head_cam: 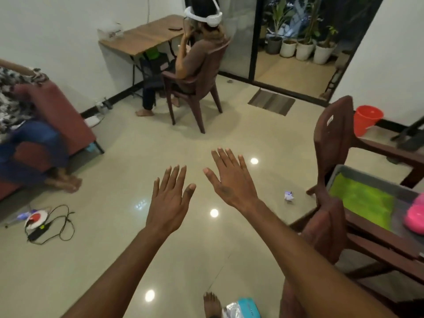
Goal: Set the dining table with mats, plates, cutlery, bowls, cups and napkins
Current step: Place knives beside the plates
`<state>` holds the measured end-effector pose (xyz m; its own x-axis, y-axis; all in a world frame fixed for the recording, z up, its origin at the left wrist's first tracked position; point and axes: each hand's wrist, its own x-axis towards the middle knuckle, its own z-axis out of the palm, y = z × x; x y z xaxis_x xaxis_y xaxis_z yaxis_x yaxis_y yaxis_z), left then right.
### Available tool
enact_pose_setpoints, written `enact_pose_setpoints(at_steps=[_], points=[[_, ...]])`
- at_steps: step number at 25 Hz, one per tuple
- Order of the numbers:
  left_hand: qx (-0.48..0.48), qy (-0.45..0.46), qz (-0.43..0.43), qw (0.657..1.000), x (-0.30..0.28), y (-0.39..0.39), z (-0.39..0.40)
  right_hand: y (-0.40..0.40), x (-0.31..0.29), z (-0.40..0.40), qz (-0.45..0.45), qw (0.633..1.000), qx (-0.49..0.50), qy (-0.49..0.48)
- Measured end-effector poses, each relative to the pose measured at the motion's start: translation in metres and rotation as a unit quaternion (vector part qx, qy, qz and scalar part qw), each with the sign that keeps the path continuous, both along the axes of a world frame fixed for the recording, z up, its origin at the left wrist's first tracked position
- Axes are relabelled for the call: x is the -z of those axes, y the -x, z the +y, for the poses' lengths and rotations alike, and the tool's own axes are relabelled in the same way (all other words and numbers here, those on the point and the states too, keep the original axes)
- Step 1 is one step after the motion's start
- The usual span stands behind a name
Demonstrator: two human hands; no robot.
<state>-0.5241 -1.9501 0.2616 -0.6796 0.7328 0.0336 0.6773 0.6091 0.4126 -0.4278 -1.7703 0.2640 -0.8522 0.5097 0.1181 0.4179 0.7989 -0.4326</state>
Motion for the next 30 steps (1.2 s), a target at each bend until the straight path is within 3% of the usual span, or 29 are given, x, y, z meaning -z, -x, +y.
enact_pose_setpoints(at_steps=[7,13,20,30], points=[[0.089,-0.054,-0.019,0.994,-0.003,0.141,0.171,0.079,-0.005,0.122,-0.035,0.995,0.068,-0.061],[0.233,-0.070,-0.033,0.969,0.004,0.219,0.311,0.123,-0.011,0.203,-0.072,0.979,0.184,-0.055],[0.401,-0.083,-0.024,0.912,-0.006,0.266,0.505,0.157,-0.018,0.327,-0.046,0.908,0.414,-0.043],[0.554,-0.040,-0.010,0.832,0.007,0.224,0.829,0.133,0.001,0.612,-0.018,0.804,0.594,-0.009]])
